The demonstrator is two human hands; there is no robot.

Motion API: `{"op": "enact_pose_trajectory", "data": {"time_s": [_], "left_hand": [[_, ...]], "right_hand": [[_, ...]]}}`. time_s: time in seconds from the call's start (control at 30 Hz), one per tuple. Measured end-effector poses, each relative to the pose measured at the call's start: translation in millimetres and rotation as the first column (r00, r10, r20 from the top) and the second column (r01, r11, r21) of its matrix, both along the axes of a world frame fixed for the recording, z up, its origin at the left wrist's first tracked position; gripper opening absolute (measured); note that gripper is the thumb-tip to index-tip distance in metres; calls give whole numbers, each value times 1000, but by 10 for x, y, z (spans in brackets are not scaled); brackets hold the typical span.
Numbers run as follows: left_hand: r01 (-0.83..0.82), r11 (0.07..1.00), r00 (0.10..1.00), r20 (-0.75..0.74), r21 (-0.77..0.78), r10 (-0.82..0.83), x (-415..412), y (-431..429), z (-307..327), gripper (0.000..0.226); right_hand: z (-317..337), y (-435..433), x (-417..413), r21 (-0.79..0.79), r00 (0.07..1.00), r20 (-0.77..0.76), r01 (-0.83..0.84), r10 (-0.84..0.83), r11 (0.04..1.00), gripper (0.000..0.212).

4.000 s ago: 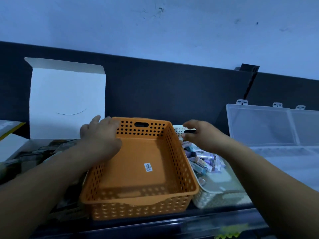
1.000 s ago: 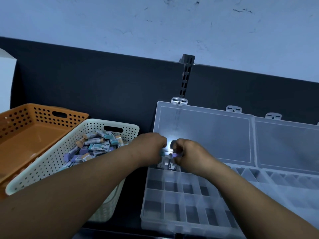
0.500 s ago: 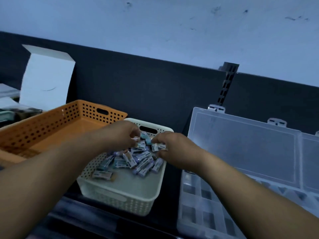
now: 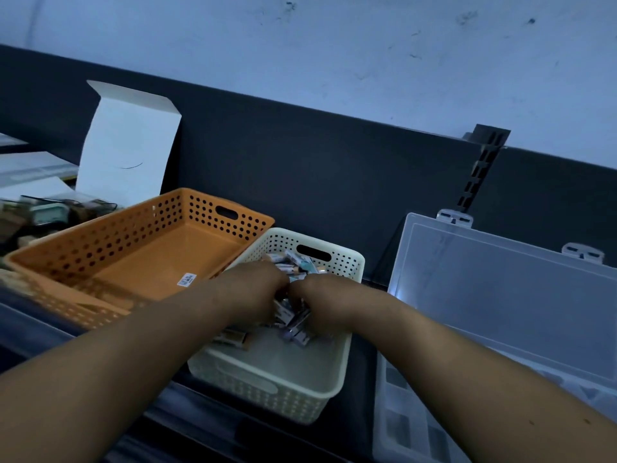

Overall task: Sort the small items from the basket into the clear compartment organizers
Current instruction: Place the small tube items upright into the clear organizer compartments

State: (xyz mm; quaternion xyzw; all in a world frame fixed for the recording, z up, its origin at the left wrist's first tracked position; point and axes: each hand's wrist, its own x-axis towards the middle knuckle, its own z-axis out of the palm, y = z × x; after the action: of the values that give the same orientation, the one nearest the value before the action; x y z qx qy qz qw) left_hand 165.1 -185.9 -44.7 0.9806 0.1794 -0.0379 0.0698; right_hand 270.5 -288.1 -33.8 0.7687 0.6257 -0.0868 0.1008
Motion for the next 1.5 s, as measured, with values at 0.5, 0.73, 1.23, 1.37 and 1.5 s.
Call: {"op": "enact_pose_trajectory", "data": {"time_s": [0.5, 0.73, 1.23, 1.37, 1.5], "left_hand": [[-110, 975, 992, 31, -192, 118, -117, -13, 72, 14], [-156, 795, 930, 184, -586, 318, -232, -31, 395, 16], [194, 747, 892, 431, -636, 136, 856, -1162, 722, 17], [215, 861, 903, 429, -461, 4, 1146, -1466, 589, 15], [235, 931, 922, 368, -277, -123, 1341, -1675, 454, 18]], "right_hand": [[-4, 18, 10, -79, 999, 19, -35, 37, 996, 25], [339, -298, 139, 205, 985, -172, 44, -8, 978, 11], [451, -2026, 1017, 393, 458, -889, 779, -15, 488, 48], [308, -2306, 1122, 364, 516, -838, 771, -178, 522, 32], [133, -2392, 1260, 437, 663, -681, 709, -311, 554, 16]]}}
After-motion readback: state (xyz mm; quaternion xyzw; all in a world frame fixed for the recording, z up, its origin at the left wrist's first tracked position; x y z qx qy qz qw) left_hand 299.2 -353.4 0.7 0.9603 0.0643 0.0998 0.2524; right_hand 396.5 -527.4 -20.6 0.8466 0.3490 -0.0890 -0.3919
